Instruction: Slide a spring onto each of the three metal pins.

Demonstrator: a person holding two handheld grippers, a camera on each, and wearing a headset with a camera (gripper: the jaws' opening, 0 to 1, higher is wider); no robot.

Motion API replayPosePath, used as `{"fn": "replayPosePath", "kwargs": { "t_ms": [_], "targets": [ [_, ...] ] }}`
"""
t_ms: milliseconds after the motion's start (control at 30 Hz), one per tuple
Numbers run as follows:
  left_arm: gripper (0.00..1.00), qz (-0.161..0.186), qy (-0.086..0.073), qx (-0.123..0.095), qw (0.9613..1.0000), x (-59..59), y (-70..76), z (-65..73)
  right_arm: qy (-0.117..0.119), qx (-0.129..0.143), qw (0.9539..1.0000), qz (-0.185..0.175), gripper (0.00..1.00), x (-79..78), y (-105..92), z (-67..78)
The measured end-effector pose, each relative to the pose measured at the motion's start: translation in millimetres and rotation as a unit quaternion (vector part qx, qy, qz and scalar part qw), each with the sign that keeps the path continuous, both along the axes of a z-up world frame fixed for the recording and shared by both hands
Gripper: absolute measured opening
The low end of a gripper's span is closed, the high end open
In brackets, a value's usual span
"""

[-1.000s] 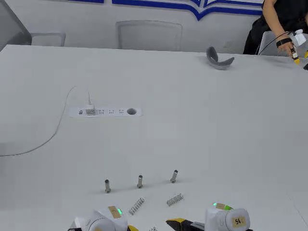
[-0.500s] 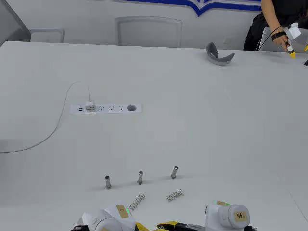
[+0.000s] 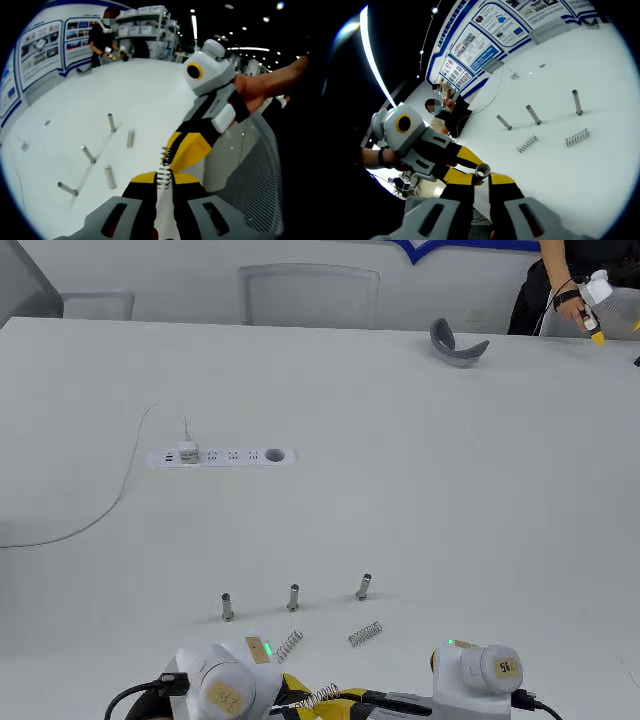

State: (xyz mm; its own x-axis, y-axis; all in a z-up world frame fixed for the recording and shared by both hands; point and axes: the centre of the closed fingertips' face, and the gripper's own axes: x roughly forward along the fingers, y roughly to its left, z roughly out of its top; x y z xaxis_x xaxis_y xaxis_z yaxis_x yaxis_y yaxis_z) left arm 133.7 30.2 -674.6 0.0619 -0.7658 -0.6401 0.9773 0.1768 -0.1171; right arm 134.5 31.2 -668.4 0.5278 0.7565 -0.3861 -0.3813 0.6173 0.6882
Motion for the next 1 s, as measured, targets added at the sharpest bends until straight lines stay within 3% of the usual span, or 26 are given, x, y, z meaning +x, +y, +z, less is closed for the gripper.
{"fn": "replayPosePath", "kwargs": {
  "t_ms": [633,833,1000],
  "targets": [
    [0.1,-0.032,-0.011,-0.005,0.9994,-6.3,-4.0,5.2,-0.012,-0.002,0.9998,0.013,0.13,1.3,0.0,10.4],
    [0.1,-0.042,0.004,-0.022,0.9989,-8.4,-6.1,11.3,-0.016,-0.015,0.9989,0.04,0.12,-1.4,-1.5,16.4],
    [0.1,-0.048,0.013,-0.042,0.9979,-7.3,-11.3,19.2,-0.032,-0.045,0.9958,0.072,0.12,-0.4,-4.7,26.3]
  ]
}}
